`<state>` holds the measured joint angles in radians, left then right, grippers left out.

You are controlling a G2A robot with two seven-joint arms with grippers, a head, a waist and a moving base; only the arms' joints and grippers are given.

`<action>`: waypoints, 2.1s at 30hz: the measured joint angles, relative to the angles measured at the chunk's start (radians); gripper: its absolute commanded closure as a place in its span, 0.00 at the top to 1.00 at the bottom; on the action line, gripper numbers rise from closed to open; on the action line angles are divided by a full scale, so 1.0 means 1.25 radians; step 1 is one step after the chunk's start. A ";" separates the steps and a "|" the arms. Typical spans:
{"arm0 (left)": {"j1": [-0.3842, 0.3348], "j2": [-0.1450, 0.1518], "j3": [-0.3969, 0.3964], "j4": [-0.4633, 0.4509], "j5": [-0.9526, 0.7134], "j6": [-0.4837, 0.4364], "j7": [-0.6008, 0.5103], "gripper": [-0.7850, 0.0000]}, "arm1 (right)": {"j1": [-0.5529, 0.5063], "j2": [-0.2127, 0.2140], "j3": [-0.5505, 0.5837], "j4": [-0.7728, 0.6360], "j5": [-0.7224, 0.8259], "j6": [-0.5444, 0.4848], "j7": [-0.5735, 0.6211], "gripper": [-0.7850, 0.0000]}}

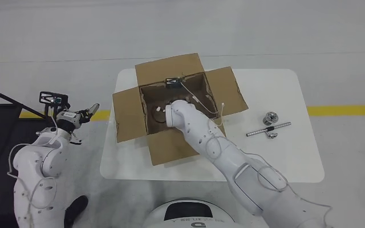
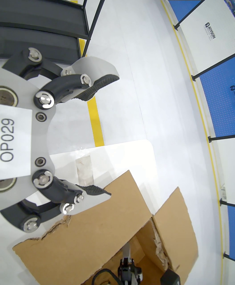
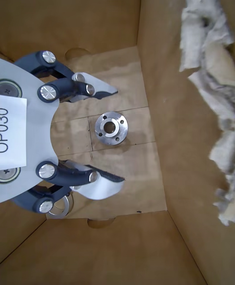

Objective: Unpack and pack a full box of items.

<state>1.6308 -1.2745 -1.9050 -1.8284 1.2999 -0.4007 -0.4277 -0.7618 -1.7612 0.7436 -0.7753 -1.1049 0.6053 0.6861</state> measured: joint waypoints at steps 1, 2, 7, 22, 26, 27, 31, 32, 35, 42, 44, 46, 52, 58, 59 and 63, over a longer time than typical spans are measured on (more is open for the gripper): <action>-0.004 0.000 0.013 0.002 0.014 0.010 -0.004 1.00 | 0.000 0.000 -0.004 0.003 -0.009 -0.006 0.006 0.51; -0.010 0.000 0.031 0.005 0.036 0.022 -0.005 1.00 | 0.000 -0.001 -0.007 0.006 -0.019 -0.010 0.013 0.51; -0.035 -0.001 0.105 0.018 0.111 0.047 -0.003 1.00 | -0.006 -0.004 -0.009 0.008 -0.034 -0.019 0.015 0.57; -0.123 -0.008 0.288 0.098 0.239 0.116 -0.020 1.00 | -0.279 0.087 0.114 -0.396 -0.195 -0.124 -0.081 0.86; -0.155 -0.011 0.320 0.139 0.247 0.138 -0.017 1.00 | -0.463 0.133 0.193 -0.650 -0.282 -0.214 -0.079 0.75; -0.163 -0.012 0.326 0.149 0.247 0.141 -0.017 1.00 | -0.496 0.140 0.206 -0.693 -0.294 -0.234 -0.079 0.75; -0.190 -0.015 0.354 0.174 0.246 0.156 -0.021 1.00 | -0.589 0.156 0.233 -0.806 -0.328 -0.286 -0.080 0.74; -0.196 -0.016 0.362 0.178 0.247 0.159 -0.021 1.00 | -0.601 0.158 0.236 -0.822 -0.332 -0.289 -0.082 0.74; -0.206 -0.018 0.378 0.183 0.247 0.165 -0.021 1.00 | -0.625 0.161 0.238 -0.859 -0.332 -0.294 -0.098 0.73; -0.232 -0.022 0.411 0.201 0.249 0.180 -0.023 1.00 | -0.728 0.177 0.262 -0.969 -0.322 -0.346 -0.207 0.71; -0.244 -0.024 0.424 0.211 0.248 0.184 -0.023 1.00 | -0.750 0.180 0.268 -0.987 -0.321 -0.346 -0.229 0.70; -0.257 -0.026 0.436 0.222 0.244 0.187 -0.024 1.00 | -0.762 0.182 0.275 -0.996 -0.317 -0.344 -0.239 0.70; -0.296 -0.035 0.482 0.255 0.241 0.209 -0.029 1.00 | -0.779 0.187 0.289 -1.008 -0.305 -0.339 -0.238 0.71; -0.323 -0.039 0.492 0.292 0.211 0.198 -0.026 1.00 | -0.775 0.190 0.299 -1.012 -0.288 -0.339 -0.224 0.73; -0.328 -0.038 0.485 0.305 0.200 0.194 -0.023 1.00 | -0.771 0.190 0.301 -1.013 -0.287 -0.342 -0.218 0.74; -0.319 -0.029 0.419 0.329 0.143 0.180 -0.003 1.00 | -0.736 0.190 0.299 -1.010 -0.283 -0.350 -0.181 0.73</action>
<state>1.2316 -1.3111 -1.3808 -1.4166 1.4780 -0.1757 -0.4310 -1.6820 -1.5234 1.1173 -2.0374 -1.4592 0.1681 0.4595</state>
